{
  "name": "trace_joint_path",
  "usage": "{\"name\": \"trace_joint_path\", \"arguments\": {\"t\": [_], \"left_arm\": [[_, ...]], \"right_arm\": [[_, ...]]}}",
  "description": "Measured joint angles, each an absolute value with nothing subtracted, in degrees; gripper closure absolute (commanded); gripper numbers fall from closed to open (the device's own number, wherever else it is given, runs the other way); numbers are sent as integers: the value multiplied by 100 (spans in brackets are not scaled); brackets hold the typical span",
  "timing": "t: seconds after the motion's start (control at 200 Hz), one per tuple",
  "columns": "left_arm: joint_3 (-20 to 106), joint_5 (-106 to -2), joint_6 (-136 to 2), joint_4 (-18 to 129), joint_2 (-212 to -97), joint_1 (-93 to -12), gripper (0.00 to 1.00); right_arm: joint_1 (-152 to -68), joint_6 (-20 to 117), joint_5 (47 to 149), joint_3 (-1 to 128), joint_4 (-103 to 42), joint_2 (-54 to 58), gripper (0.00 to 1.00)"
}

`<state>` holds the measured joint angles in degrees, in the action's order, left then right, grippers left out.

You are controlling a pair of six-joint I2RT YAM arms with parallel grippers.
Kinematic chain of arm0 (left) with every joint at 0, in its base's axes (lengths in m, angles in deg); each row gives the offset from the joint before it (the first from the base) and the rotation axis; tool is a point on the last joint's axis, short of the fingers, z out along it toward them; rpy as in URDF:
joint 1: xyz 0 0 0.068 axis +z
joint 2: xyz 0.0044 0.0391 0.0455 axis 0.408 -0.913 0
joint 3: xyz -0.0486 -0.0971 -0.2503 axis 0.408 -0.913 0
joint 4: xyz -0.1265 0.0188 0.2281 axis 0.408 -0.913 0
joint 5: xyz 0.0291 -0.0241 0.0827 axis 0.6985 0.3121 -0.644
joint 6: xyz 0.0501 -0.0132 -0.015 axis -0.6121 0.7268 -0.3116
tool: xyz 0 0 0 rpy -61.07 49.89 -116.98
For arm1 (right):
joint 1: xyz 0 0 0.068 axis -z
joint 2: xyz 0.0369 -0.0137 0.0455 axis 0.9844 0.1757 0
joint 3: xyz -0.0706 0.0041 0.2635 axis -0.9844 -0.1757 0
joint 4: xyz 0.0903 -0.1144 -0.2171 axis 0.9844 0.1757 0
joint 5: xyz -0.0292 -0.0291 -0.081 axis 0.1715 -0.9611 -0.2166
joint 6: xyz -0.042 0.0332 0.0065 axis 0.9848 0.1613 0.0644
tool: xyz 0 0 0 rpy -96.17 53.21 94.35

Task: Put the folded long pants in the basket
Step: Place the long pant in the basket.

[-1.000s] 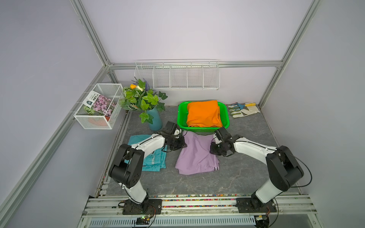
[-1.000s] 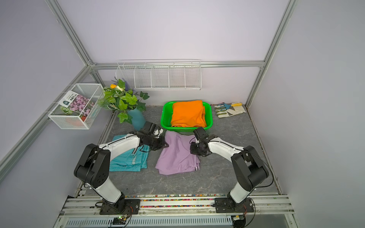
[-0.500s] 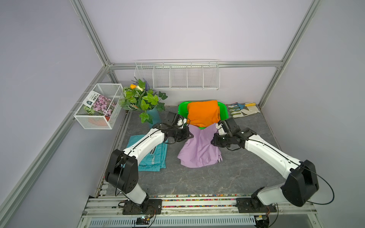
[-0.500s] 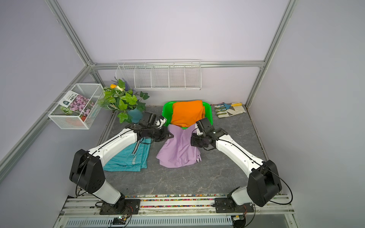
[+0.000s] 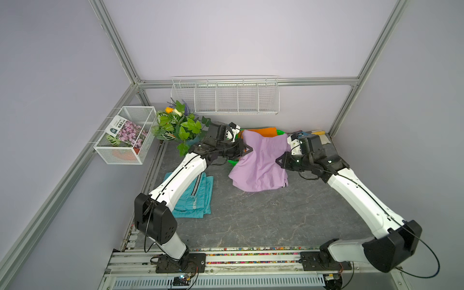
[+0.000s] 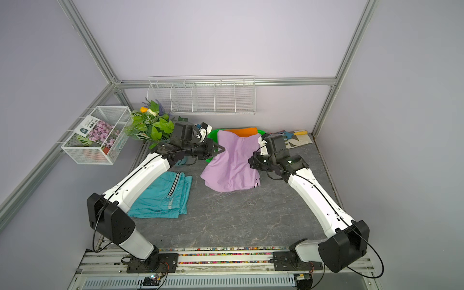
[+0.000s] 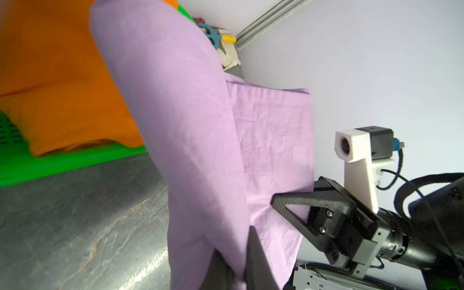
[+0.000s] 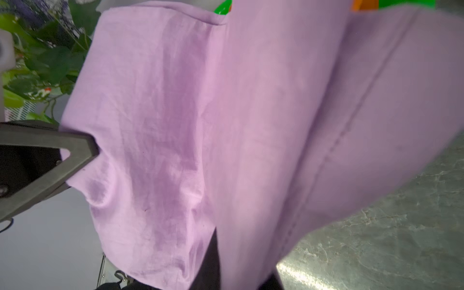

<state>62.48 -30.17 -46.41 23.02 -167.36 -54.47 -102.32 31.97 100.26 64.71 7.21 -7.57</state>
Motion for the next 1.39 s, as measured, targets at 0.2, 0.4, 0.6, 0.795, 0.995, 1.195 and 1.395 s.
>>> {"name": "trace_joint_path", "arguments": {"t": [0.2, 0.4, 0.6, 0.795, 0.995, 1.195, 1.395], "left_arm": [[7277, -3069, -4713, 2361, -17726, -5408, 100], [8198, -3118, -4729, 2309, -18604, -5279, 100], [8259, -3100, -4591, 2351, -18972, -4975, 100], [8589, -3078, -4451, 2322, -19380, -4785, 100], [9566, -2842, -4171, 2305, -19938, -4680, 100], [10202, -2702, -3918, 1916, -20290, -4636, 100], [10506, -2715, -3922, 1655, -20480, -4632, 100]], "right_arm": [[-9766, 3297, 10242, 7005, 548, -27, 100], [-9309, 3293, 10618, 7461, 305, 679, 100], [-9113, 3247, 10924, 7920, 192, 1416, 100], [-9049, 3147, 11165, 8417, 119, 2052, 100], [-8905, 2983, 11344, 9260, 141, 2705, 100], [-8824, 2932, 11427, 10076, 364, 3271, 100], [-8813, 2908, 11434, 10279, 401, 3730, 100]]}}
